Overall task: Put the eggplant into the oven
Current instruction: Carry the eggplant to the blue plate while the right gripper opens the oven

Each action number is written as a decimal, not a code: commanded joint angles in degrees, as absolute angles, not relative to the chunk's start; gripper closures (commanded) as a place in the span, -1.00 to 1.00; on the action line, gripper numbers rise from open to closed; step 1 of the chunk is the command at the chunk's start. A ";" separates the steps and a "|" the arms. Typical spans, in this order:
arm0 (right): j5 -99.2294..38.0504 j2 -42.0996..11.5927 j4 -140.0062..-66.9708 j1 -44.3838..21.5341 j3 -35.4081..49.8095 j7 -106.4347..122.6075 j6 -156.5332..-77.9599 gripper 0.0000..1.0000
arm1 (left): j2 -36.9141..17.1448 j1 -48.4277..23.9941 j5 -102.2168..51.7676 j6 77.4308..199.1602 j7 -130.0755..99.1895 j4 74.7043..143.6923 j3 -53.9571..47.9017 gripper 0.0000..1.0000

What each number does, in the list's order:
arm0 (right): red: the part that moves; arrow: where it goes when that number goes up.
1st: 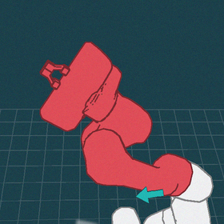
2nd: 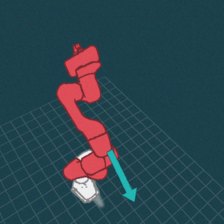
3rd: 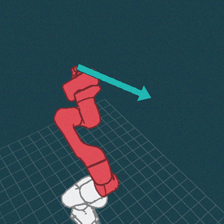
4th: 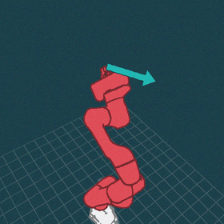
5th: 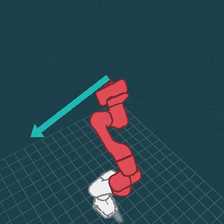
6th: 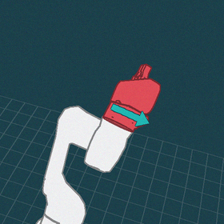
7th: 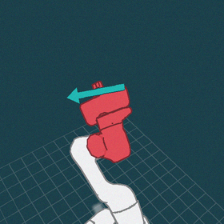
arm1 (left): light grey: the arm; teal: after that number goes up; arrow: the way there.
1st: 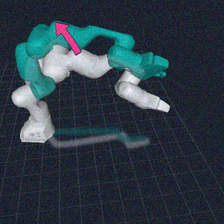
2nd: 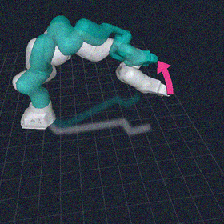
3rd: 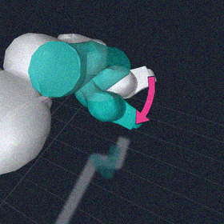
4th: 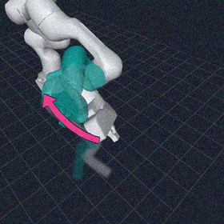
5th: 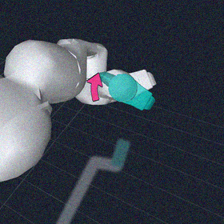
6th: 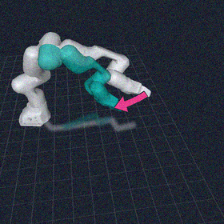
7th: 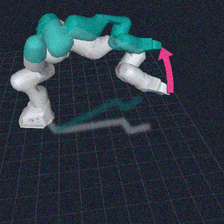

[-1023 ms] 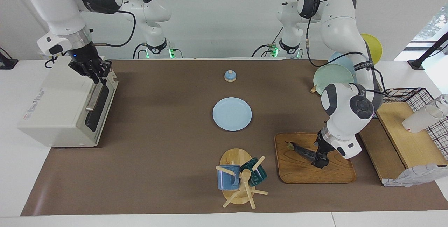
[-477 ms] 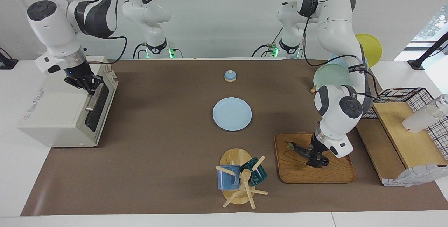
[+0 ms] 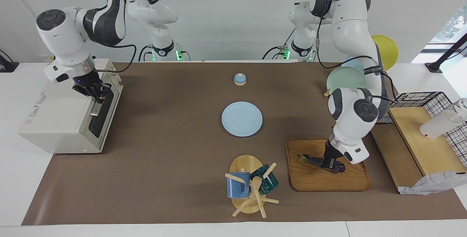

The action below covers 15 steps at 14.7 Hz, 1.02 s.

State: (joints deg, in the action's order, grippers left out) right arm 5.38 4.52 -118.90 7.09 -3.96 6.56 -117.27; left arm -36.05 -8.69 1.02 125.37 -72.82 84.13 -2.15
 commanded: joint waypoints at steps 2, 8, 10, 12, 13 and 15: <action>5.71 2.99 -122.34 6.60 -3.60 5.71 -122.07 1.00 | -29.99 -9.49 1.59 120.85 -69.10 83.05 -4.47 1.00; 5.19 -2.45 -123.48 2.99 -3.52 5.80 -128.30 1.00 | -22.50 -12.64 -0.44 115.06 -57.34 86.83 -13.26 1.00; 5.10 -2.46 -127.07 2.20 -3.34 5.89 -133.83 1.00 | -20.67 -15.63 -0.53 114.78 -49.61 90.50 -14.59 1.00; 4.84 -2.64 -129.28 1.41 -3.34 5.80 -136.13 1.00 | -17.68 -18.62 -0.88 117.58 -42.40 97.26 -14.68 1.00; 4.75 -3.16 -130.33 1.49 -3.34 5.89 -137.71 1.00 | -16.27 -20.20 -1.84 120.73 -39.84 101.38 -14.68 1.00; 4.75 -4.91 -131.39 1.49 -3.34 5.98 -140.35 1.00 | -15.64 -22.49 -2.02 123.22 -36.40 105.54 -14.68 1.00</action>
